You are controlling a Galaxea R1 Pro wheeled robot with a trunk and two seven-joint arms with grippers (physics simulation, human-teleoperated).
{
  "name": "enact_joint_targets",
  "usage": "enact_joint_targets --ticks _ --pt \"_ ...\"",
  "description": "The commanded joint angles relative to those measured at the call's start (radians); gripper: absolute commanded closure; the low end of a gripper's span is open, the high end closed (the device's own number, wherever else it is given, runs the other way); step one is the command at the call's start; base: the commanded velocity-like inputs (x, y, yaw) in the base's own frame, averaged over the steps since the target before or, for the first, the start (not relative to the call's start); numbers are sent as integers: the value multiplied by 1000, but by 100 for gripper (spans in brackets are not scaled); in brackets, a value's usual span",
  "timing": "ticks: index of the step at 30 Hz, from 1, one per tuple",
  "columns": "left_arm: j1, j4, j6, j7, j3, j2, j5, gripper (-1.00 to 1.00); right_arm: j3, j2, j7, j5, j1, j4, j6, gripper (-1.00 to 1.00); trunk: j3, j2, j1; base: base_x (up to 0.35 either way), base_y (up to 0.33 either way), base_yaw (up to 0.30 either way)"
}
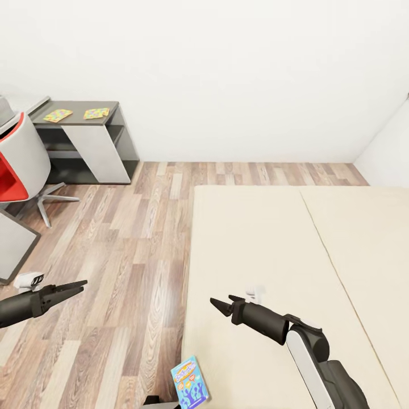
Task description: Put all the toys in the child's room - the three board games (two on the bed and one on the table), the two jigsaw puzzles on the table, and the tennis ball on the table - inside the toy box on the table in the child's room.
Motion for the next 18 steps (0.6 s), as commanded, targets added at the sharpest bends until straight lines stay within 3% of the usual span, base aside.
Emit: enact_joint_targets --ticks 1,18 --pt "0 0 11 -4 0 0 -1 -100 0 -1 -1 -4 -1 -1 5 -100 -1 -2 1 0 0 4" --pt "0 0 11 -4 0 0 -1 -100 0 -1 -1 -7 -1 -1 5 -100 10 -2 1 0 0 -47"
